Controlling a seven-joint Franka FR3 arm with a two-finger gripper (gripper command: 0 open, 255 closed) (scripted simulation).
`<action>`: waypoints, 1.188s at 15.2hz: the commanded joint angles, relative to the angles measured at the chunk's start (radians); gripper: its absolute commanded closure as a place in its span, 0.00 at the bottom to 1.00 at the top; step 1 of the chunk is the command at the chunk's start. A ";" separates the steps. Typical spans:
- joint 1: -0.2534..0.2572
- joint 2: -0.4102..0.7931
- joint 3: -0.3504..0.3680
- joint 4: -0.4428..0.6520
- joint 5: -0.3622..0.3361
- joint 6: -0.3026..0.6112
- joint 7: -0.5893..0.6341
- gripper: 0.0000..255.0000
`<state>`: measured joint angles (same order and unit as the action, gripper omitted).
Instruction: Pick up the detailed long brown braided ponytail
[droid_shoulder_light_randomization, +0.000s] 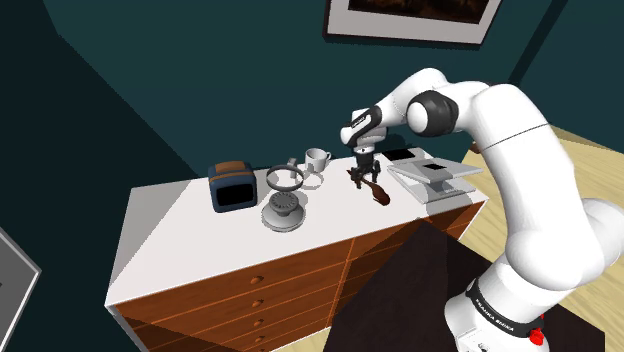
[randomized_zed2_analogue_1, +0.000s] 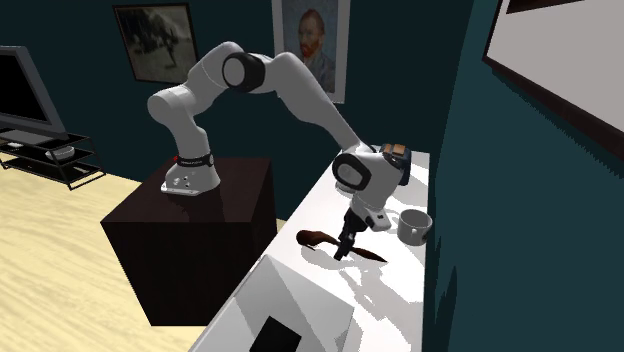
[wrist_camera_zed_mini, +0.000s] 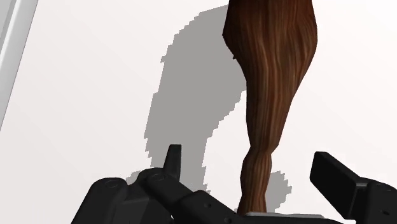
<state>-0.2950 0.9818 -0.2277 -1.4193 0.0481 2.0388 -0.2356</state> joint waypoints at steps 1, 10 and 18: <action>-0.001 0.016 0.002 0.009 0.002 0.008 0.002 0.00; 0.000 0.007 0.001 -0.007 0.001 0.014 0.001 1.00; 0.007 -0.049 -0.006 -0.022 -0.005 -0.027 -0.002 1.00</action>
<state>-0.2899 0.9427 -0.2324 -1.4380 0.0443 2.0188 -0.2373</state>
